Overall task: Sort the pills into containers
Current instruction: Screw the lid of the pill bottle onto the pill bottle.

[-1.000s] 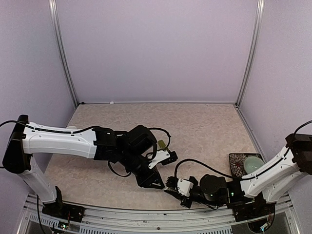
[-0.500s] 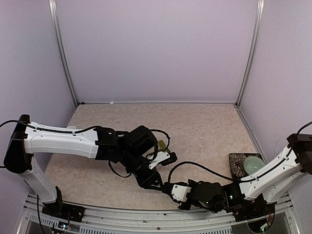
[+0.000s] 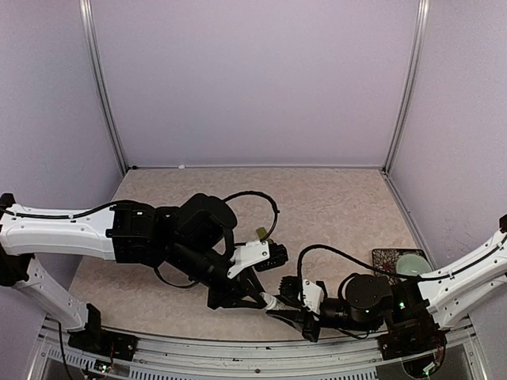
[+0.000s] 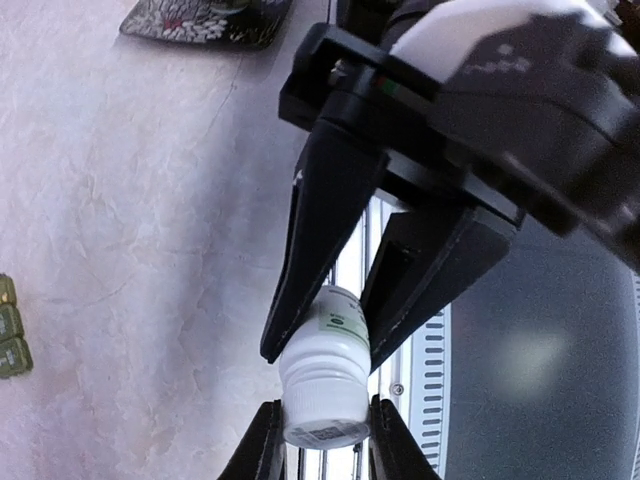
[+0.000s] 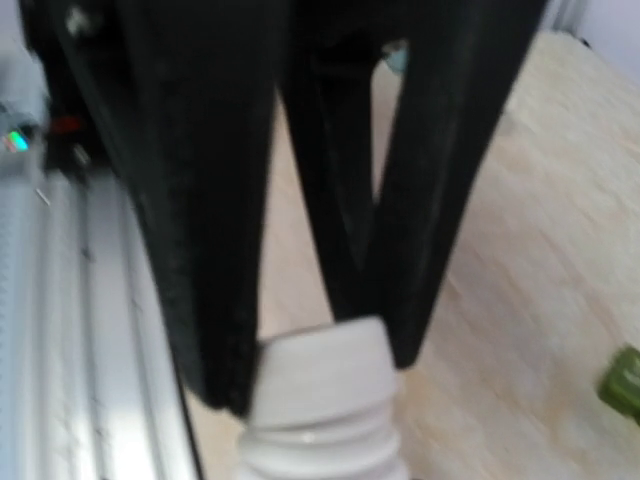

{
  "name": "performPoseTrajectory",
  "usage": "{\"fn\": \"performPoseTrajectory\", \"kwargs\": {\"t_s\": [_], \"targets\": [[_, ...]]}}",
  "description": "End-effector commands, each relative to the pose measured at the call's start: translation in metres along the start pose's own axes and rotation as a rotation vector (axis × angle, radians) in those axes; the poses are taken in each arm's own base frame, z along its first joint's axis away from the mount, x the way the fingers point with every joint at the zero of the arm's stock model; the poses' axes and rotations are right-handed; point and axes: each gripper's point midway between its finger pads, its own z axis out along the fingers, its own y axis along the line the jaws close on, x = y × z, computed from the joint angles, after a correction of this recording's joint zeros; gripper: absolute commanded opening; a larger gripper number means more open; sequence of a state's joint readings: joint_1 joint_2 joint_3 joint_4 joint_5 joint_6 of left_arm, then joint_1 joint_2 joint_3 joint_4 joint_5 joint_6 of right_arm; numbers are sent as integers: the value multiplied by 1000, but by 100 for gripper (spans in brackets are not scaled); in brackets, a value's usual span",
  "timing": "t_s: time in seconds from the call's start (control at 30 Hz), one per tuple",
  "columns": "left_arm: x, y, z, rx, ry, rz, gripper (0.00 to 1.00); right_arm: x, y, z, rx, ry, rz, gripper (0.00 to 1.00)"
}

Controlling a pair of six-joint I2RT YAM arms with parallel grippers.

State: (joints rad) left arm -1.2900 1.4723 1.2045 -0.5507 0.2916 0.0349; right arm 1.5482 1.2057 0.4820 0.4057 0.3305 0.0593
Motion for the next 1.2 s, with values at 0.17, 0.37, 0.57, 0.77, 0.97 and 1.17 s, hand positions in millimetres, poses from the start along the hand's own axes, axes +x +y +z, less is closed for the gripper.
{"fn": "performPoseTrajectory", "kwargs": {"t_s": [0.17, 0.37, 0.57, 0.77, 0.97, 1.17], "targets": [[-20, -36, -8, 107, -57, 208, 9, -84, 12, -22, -152, -242, 158, 17], [-7, -45, -2, 141, 37, 239, 9, -77, 22, -13, -188, -176, 155, 17], [-5, -60, 0, 157, 57, 302, 9, -76, 26, -9, -206, -160, 163, 17], [-5, -79, 0, 163, 55, 397, 9, -80, 27, -9, -234, -161, 204, 17], [-1, -88, 4, 101, 67, 498, 8, -77, 33, -11, -314, -164, 268, 17], [-10, -91, -5, 40, 14, 576, 8, -78, 30, -21, -379, -199, 346, 17]]}}
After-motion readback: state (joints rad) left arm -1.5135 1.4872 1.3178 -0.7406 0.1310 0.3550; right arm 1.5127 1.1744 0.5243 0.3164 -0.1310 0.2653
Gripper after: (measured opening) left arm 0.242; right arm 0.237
